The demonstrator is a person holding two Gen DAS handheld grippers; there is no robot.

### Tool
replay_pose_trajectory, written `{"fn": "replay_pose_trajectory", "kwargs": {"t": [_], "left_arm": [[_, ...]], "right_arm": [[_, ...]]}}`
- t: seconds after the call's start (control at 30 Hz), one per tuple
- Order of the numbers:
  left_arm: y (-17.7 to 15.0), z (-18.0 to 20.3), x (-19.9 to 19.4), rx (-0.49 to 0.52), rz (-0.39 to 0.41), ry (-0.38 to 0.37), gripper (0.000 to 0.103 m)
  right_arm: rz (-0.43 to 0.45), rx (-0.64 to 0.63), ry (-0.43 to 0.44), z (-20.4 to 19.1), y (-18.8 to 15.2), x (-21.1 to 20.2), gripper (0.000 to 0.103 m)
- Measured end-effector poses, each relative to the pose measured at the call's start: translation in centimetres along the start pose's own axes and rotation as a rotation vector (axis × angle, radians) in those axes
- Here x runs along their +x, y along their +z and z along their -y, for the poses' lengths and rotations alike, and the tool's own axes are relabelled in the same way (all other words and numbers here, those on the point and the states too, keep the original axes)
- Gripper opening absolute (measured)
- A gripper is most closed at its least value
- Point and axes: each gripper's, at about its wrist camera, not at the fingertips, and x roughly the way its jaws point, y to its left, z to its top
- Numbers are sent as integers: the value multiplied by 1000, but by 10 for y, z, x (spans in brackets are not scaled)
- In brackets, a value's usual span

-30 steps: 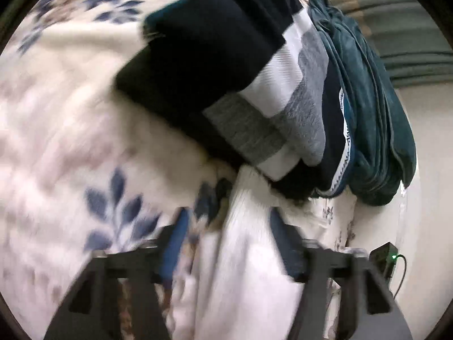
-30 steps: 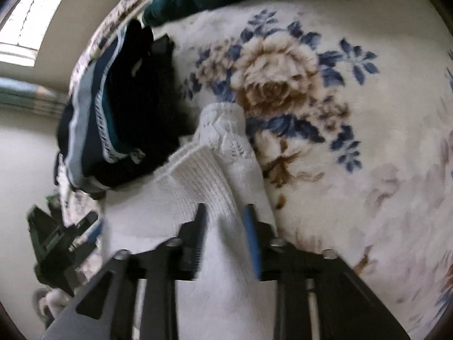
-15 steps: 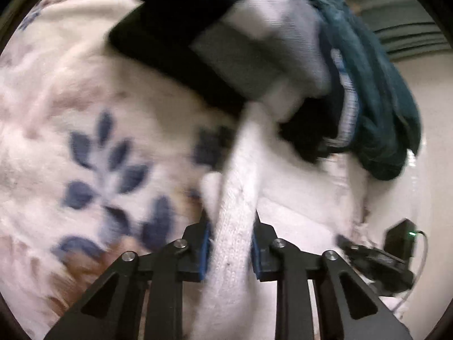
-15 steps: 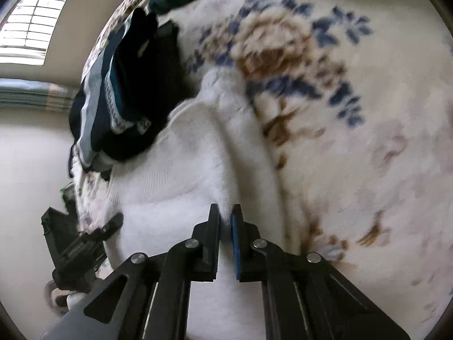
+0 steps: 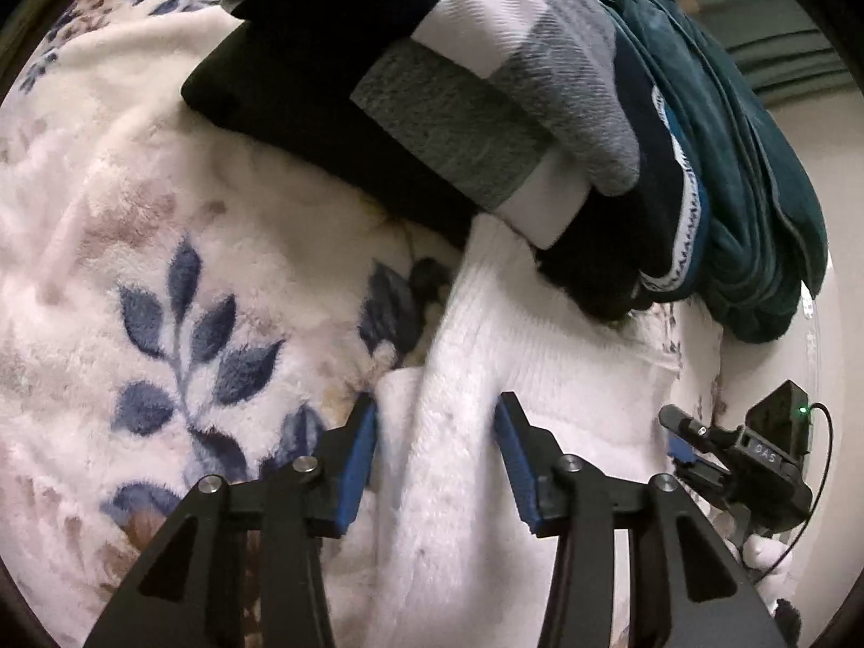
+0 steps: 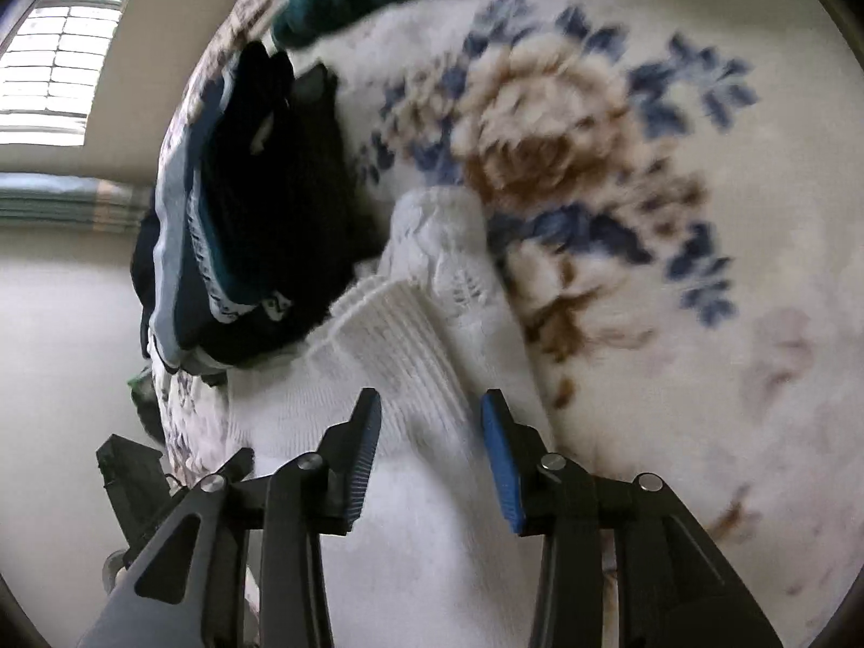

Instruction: Fold small clothes

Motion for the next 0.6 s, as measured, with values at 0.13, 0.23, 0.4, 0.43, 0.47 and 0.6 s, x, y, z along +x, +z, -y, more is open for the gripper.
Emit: {"fn": "replay_pose_trajectory", "kwargs": {"t": [0.13, 0.23, 0.4, 0.43, 0.47, 0.6], "left_arm": [[1, 9, -3, 1, 26, 4, 42], [-8, 12, -25, -27, 95, 43, 42], [-55, 10, -62, -98, 157, 61, 88], [-68, 11, -66, -115, 157, 68, 91], [-82, 11, -69, -142, 150, 75, 91], [-138, 2, -67, -285, 110, 18, 95]], "right_arm": [[58, -20, -69, -1, -1, -18, 8], [-17, 26, -6, 10, -6, -18, 18], [-16, 33, 42, 16, -33, -44, 81], [-23, 26, 34, 18, -41, -50, 85], [-23, 19, 26, 19, -47, -54, 87], [-53, -9, 31, 29, -69, -60, 99]]}}
